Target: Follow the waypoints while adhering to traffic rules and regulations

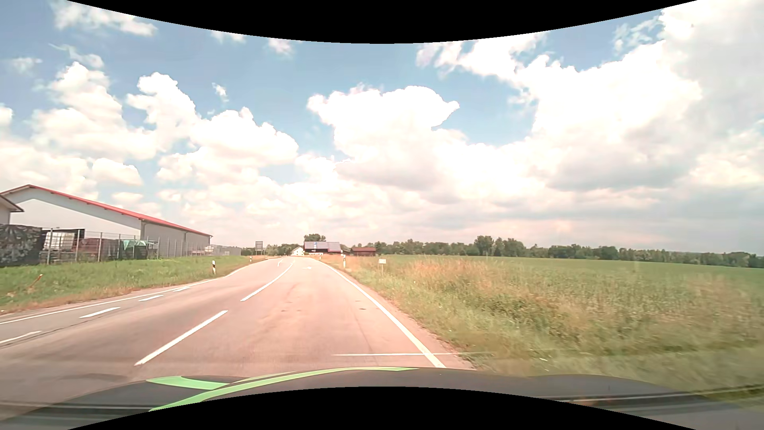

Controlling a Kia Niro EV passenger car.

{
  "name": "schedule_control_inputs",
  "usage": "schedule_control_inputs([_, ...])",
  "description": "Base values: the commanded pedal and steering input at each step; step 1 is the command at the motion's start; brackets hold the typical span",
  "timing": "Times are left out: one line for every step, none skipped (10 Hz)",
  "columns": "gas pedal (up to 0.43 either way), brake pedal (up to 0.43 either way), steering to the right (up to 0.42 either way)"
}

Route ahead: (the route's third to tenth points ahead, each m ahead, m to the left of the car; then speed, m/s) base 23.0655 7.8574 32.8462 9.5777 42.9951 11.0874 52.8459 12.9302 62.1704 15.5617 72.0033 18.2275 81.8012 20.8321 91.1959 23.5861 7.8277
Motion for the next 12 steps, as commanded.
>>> schedule_control_inputs([0.319,0.000,-0.168])
schedule_control_inputs([0.319,0.000,-0.155])
schedule_control_inputs([0.319,0.000,-0.141])
schedule_control_inputs([0.331,0.000,-0.119])
schedule_control_inputs([0.331,0.000,-0.099])
schedule_control_inputs([0.331,0.000,-0.083])
schedule_control_inputs([0.339,0.000,-0.064])
schedule_control_inputs([0.350,0.000,-0.048])
schedule_control_inputs([0.350,0.000,-0.036])
schedule_control_inputs([0.350,0.000,-0.029])
schedule_control_inputs([0.350,0.000,-0.024])
schedule_control_inputs([0.350,0.000,-0.019])
